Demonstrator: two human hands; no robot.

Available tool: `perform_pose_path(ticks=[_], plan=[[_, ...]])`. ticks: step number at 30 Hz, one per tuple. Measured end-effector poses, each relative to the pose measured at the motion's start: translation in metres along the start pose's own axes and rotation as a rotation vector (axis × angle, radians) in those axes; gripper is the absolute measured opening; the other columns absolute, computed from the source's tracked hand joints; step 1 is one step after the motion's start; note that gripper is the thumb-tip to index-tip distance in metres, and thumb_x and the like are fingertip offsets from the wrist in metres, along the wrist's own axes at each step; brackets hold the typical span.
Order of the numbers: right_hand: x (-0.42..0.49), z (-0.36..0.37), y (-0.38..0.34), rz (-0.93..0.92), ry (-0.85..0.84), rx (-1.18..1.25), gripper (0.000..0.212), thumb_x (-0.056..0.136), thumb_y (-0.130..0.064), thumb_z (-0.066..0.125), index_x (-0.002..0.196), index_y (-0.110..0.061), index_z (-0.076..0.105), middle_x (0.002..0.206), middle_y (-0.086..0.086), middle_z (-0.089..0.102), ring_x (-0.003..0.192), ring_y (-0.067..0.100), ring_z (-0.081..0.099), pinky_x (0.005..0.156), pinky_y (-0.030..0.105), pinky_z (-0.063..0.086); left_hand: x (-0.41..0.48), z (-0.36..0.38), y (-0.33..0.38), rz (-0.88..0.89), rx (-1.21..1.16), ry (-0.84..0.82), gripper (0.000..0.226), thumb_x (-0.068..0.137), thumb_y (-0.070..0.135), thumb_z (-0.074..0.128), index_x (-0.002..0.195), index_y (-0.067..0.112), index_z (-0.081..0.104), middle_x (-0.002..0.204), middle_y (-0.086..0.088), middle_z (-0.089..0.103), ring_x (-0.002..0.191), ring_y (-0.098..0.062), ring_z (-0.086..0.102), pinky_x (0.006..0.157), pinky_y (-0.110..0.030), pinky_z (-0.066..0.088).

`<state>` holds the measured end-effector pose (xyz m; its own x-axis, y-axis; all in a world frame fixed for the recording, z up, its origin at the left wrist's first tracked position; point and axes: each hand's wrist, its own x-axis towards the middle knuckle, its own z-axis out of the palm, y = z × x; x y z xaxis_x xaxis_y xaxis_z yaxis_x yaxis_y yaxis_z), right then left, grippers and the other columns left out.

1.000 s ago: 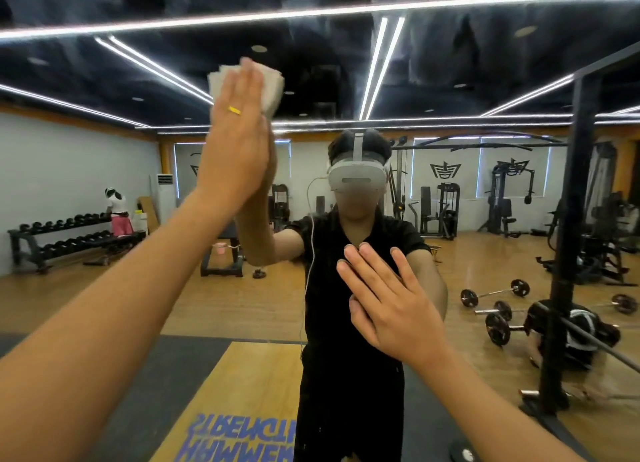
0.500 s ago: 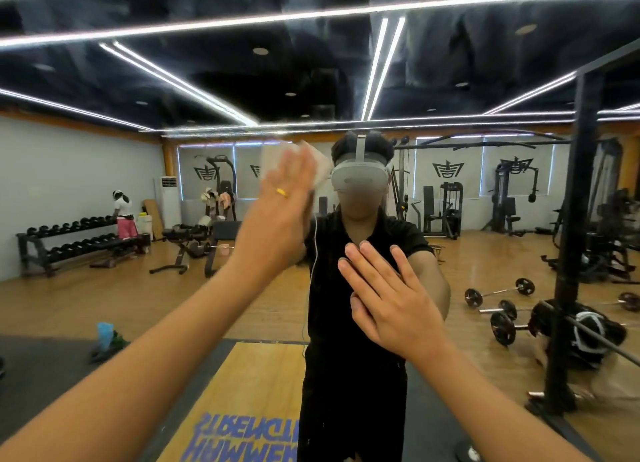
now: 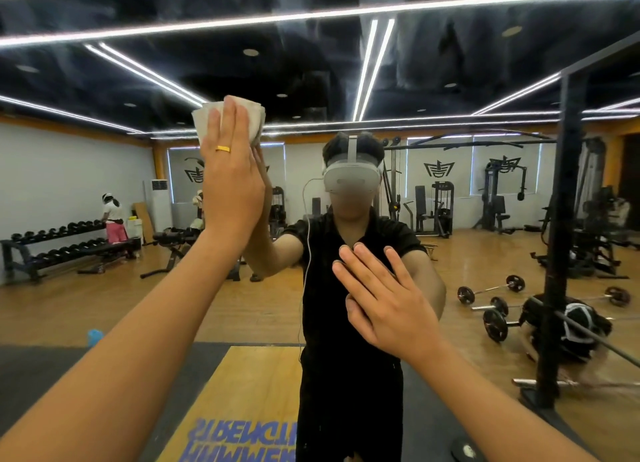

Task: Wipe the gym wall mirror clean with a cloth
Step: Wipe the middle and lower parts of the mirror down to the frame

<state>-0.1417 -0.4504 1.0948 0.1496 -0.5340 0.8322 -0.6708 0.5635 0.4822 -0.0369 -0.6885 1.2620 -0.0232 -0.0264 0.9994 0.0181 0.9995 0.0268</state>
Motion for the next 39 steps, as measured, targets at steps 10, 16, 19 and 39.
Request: perform_pose_path(ticks=[10,16,19,39], plan=[[-0.059,-0.039,0.052,0.068,-0.009,-0.02,0.067,0.099,-0.027,0.052,0.161,-0.014,0.03,0.169,0.01,0.026,0.156,0.028,0.025,0.126,0.058,0.016,-0.054,-0.015,0.018,-0.098,-0.115,-0.165,0.059,0.111,0.026,0.032,0.166,0.02,0.013,0.174,0.007,0.0,0.16,-0.016,-0.006,0.13,-0.039,0.004],[-0.078,-0.028,0.076,0.013,-0.041,-0.15,0.066,0.101,-0.035,0.051,0.16,-0.014,0.033,0.168,0.01,0.028,0.156,0.028,0.026,0.124,0.059,0.02,-0.074,0.003,0.058,-0.038,-0.176,-0.22,0.06,0.109,0.028,0.029,0.166,0.015,0.015,0.173,0.003,-0.003,0.16,-0.024,-0.007,0.13,-0.042,0.001],[-0.077,-0.025,0.074,0.009,-0.005,-0.143,0.065,0.1,-0.035,0.052,0.159,-0.014,0.036,0.167,0.01,0.03,0.155,0.028,0.028,0.124,0.058,0.021,-0.057,0.013,0.079,0.063,-0.138,-0.237,0.059,0.109,0.028,0.029,0.165,0.012,0.018,0.172,-0.002,0.0,0.159,-0.023,-0.008,0.128,-0.036,-0.004],[-0.079,-0.023,0.081,0.009,0.008,-0.133,0.062,0.101,-0.034,0.05,0.158,-0.014,0.038,0.167,0.01,0.032,0.154,0.028,0.03,0.124,0.058,0.023,0.036,0.034,0.12,0.095,0.032,-0.188,0.058,0.11,0.023,0.029,0.165,0.013,0.014,0.173,-0.011,0.007,0.159,-0.034,0.002,0.128,-0.043,0.001]])
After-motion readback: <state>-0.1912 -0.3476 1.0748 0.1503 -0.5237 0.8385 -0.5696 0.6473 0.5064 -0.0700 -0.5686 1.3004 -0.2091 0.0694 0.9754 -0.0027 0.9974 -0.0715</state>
